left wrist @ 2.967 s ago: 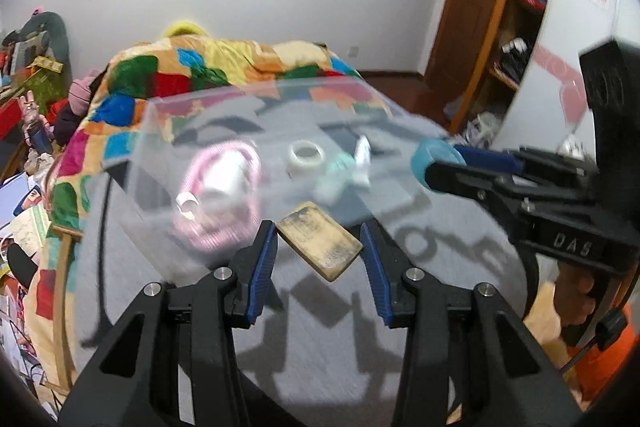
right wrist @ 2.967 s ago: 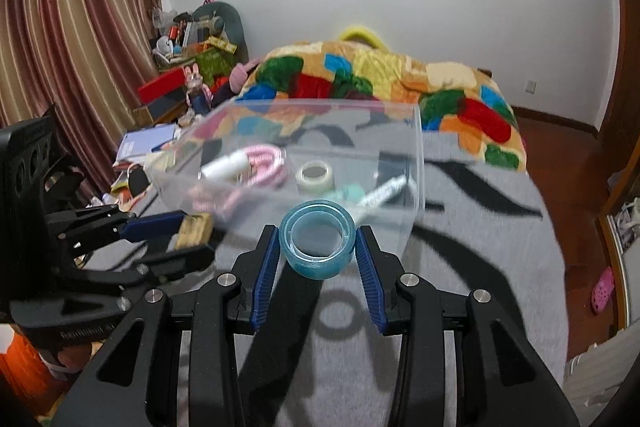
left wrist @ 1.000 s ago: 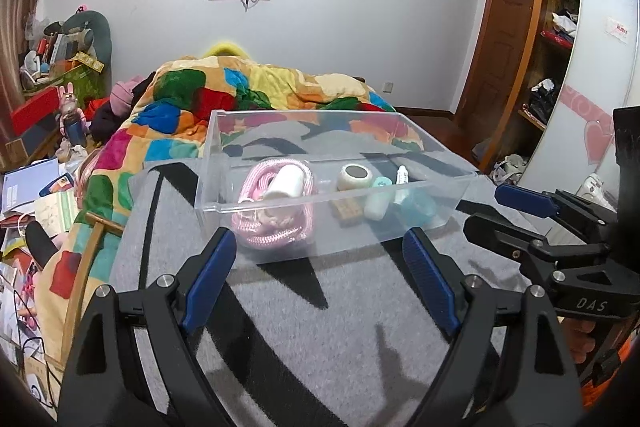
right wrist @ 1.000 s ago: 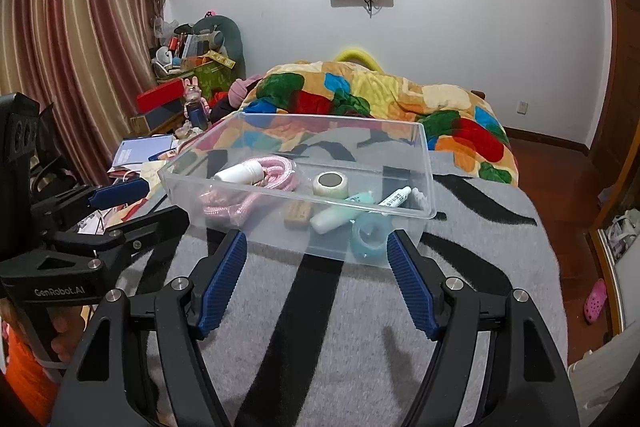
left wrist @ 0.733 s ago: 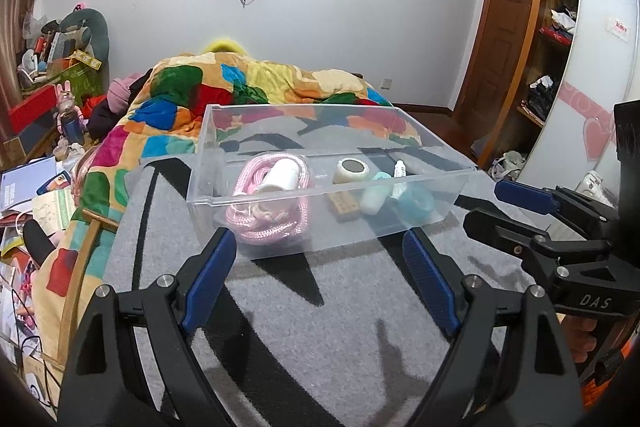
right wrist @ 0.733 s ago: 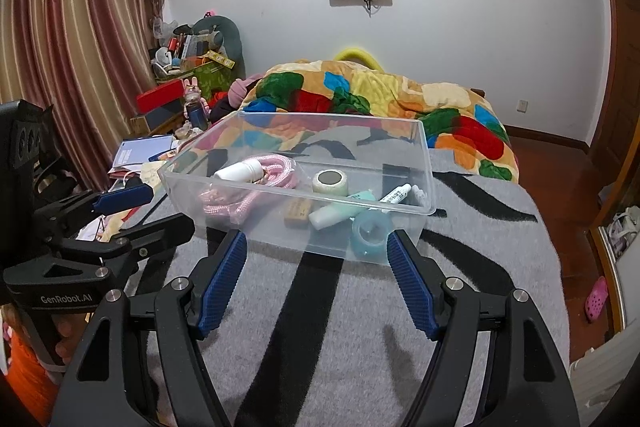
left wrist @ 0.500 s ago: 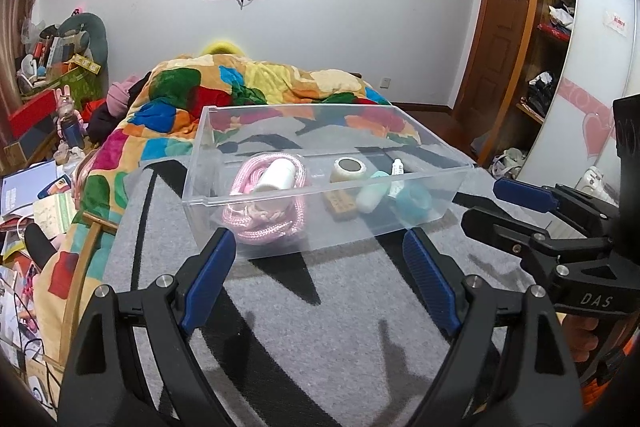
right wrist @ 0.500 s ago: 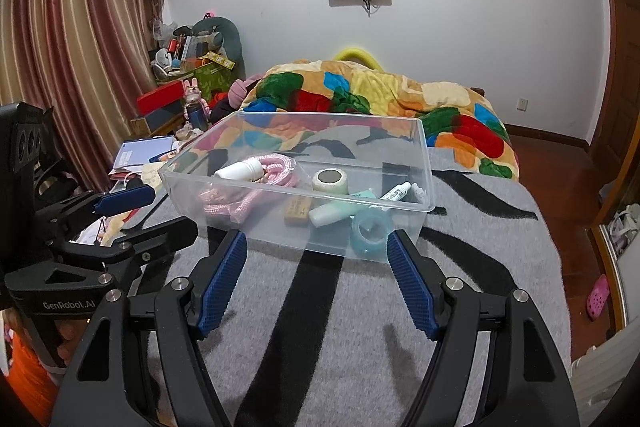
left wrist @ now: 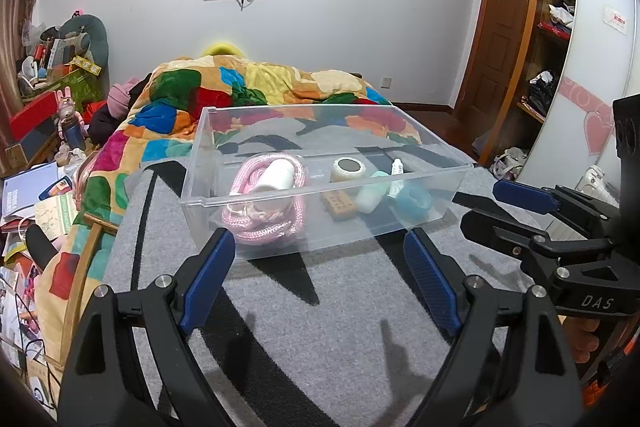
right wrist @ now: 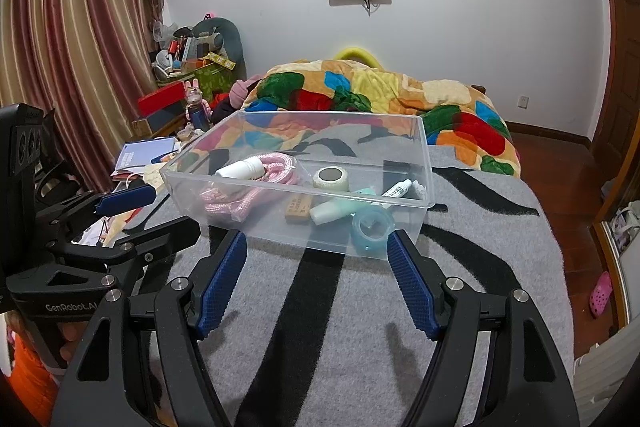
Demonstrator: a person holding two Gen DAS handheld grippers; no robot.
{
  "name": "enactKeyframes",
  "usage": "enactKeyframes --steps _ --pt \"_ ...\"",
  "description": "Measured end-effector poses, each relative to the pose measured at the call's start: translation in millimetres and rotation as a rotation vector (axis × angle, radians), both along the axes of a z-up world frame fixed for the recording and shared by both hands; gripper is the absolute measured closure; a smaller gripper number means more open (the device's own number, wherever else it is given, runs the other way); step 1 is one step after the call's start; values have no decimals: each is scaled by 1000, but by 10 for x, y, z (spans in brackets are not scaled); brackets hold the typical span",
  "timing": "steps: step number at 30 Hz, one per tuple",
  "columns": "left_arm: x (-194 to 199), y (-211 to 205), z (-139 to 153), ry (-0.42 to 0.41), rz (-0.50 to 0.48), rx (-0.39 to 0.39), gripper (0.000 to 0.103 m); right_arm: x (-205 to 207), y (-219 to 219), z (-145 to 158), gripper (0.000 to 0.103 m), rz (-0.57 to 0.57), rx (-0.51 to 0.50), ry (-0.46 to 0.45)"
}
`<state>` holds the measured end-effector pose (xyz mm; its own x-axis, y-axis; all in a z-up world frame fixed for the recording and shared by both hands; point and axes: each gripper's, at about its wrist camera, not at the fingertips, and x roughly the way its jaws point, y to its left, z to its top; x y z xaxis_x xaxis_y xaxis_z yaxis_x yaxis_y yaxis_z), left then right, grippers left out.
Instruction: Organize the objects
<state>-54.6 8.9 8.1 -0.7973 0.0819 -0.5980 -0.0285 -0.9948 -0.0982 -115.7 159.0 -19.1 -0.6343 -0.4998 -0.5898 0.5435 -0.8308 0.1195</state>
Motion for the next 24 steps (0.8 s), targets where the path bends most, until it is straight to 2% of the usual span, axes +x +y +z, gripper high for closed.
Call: enactKeyframes --steps 24 --pt "15 -6 -29 -6 -4 19 9 35 -11 7 32 3 -3 -2"
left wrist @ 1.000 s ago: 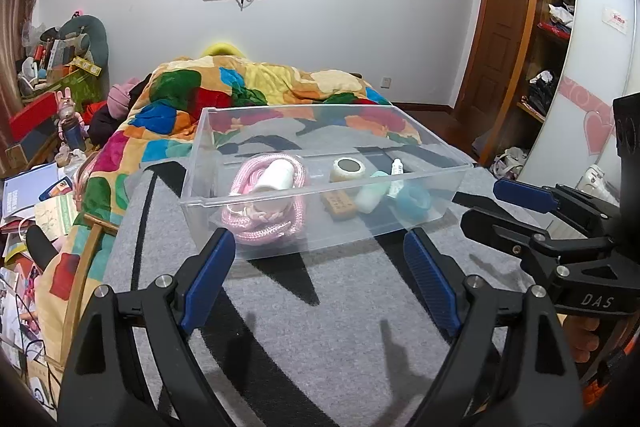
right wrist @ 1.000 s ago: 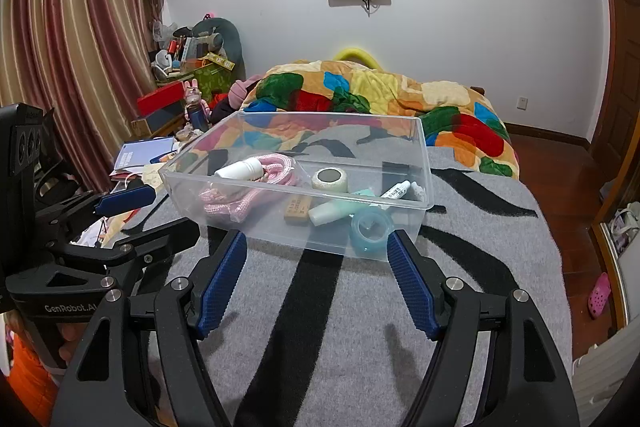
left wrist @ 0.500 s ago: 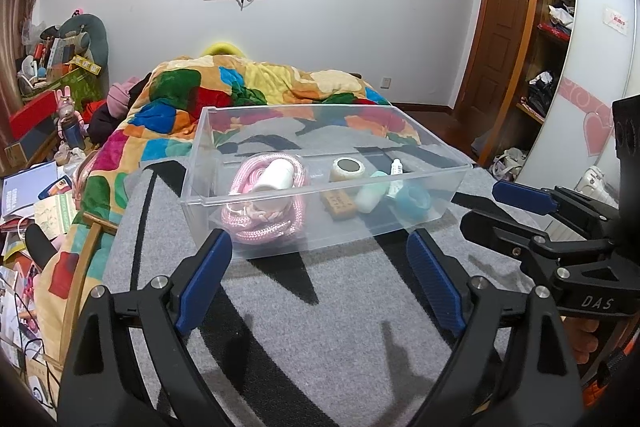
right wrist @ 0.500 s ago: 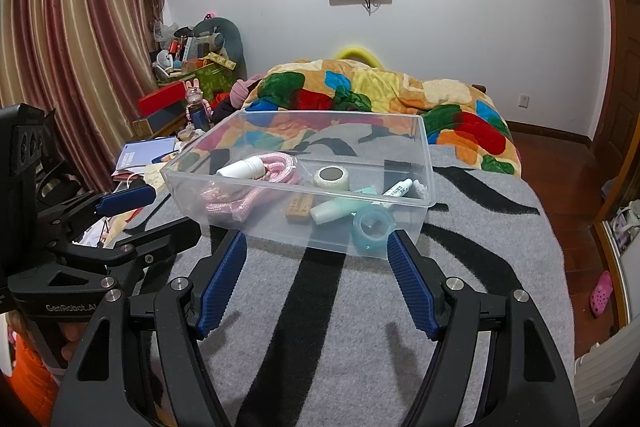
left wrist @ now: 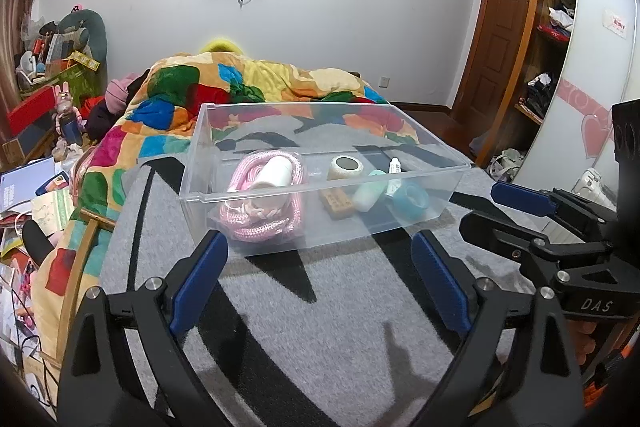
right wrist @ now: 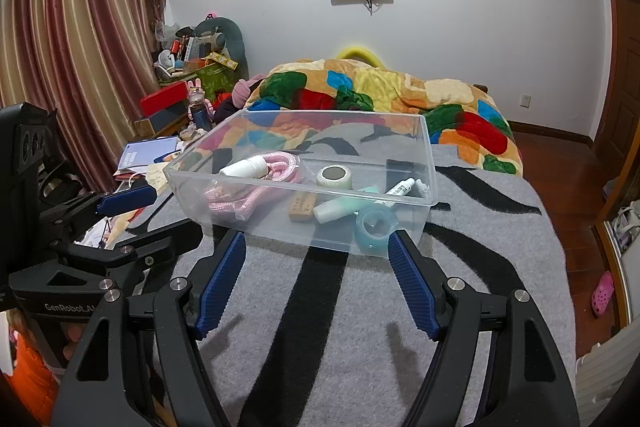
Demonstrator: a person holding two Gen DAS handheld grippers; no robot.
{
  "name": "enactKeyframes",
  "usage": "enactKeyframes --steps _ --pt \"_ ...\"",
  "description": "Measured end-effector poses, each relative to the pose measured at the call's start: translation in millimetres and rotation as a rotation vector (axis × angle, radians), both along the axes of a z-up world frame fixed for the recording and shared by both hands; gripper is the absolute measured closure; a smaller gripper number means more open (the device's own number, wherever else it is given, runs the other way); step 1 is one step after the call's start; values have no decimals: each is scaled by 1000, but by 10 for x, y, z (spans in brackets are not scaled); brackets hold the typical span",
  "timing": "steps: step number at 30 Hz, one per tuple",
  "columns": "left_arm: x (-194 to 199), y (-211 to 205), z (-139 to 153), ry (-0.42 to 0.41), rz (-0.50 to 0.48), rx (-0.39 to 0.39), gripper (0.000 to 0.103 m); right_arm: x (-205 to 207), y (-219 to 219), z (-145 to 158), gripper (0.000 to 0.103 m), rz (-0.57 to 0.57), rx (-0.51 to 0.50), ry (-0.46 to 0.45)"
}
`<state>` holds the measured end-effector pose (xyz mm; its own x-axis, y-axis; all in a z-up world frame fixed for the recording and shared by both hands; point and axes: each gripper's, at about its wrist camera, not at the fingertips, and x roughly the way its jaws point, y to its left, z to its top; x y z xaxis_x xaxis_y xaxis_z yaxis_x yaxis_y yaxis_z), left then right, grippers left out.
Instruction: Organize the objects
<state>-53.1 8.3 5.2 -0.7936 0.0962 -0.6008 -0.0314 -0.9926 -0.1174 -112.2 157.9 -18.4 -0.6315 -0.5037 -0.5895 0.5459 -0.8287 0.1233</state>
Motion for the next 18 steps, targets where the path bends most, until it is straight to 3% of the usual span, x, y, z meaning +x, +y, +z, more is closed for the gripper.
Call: enactKeyframes --steps 18 --pt "1 -12 -9 -14 -4 9 7 3 9 -17 32 -3 -4 -11"
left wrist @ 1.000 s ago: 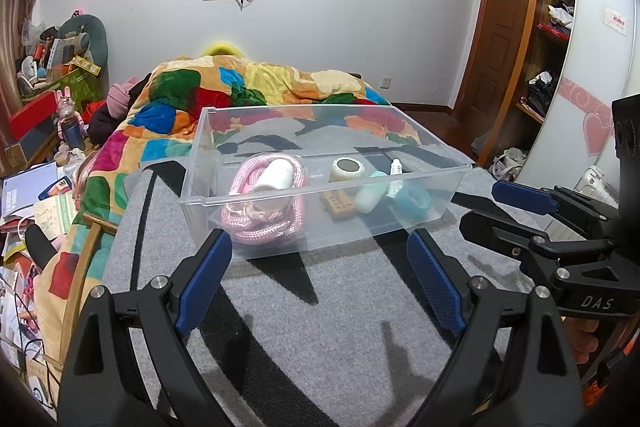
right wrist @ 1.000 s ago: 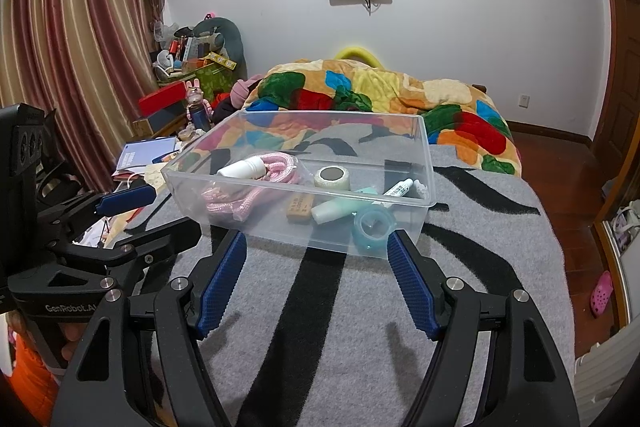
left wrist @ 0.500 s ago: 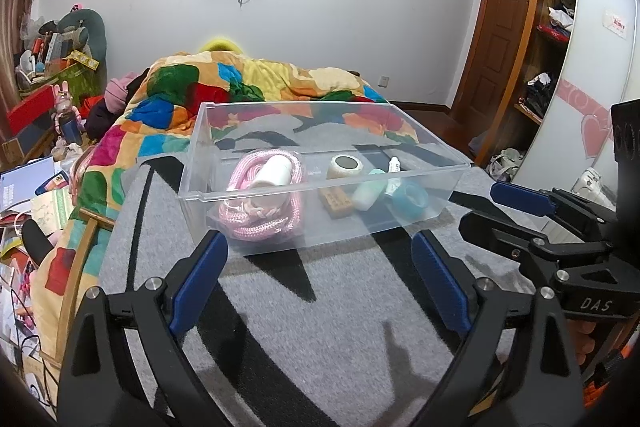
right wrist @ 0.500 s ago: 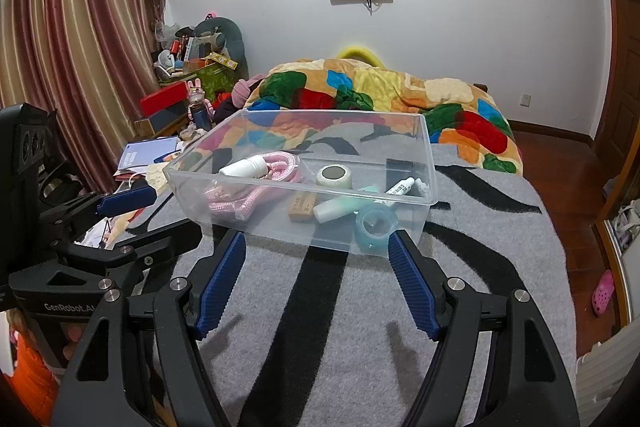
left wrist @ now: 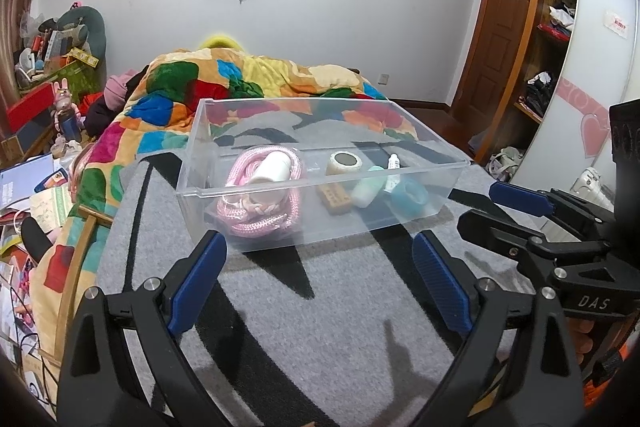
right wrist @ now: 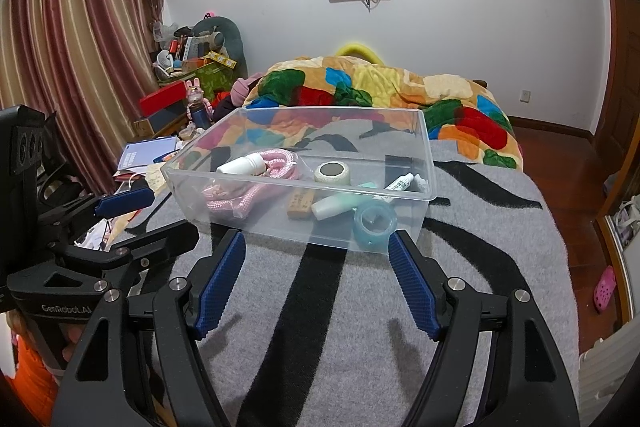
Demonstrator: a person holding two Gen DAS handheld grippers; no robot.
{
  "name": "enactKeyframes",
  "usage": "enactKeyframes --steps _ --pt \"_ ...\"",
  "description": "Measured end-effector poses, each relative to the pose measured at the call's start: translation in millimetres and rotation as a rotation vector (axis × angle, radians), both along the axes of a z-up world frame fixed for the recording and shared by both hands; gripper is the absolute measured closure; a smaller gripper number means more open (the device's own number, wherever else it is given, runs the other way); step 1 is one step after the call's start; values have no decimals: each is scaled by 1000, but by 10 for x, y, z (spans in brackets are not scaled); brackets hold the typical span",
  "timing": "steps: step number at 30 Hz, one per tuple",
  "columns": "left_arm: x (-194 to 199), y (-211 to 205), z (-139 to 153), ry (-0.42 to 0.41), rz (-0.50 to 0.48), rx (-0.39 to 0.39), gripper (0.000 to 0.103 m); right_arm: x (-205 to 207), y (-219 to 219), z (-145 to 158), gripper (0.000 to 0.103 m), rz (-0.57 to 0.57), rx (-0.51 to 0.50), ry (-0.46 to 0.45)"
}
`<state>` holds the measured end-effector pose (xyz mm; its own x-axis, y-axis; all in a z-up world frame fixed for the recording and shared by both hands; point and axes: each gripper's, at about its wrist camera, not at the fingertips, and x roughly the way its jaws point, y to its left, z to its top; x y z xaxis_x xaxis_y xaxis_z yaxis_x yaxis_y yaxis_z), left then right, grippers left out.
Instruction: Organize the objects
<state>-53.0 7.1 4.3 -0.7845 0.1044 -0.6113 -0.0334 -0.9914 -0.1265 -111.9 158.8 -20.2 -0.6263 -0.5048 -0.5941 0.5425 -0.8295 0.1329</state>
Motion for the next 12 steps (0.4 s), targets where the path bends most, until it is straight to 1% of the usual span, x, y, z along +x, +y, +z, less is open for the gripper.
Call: enactKeyframes --steps 12 --pt "1 -6 10 3 8 1 6 7 14 -39 31 -1 -3 -8"
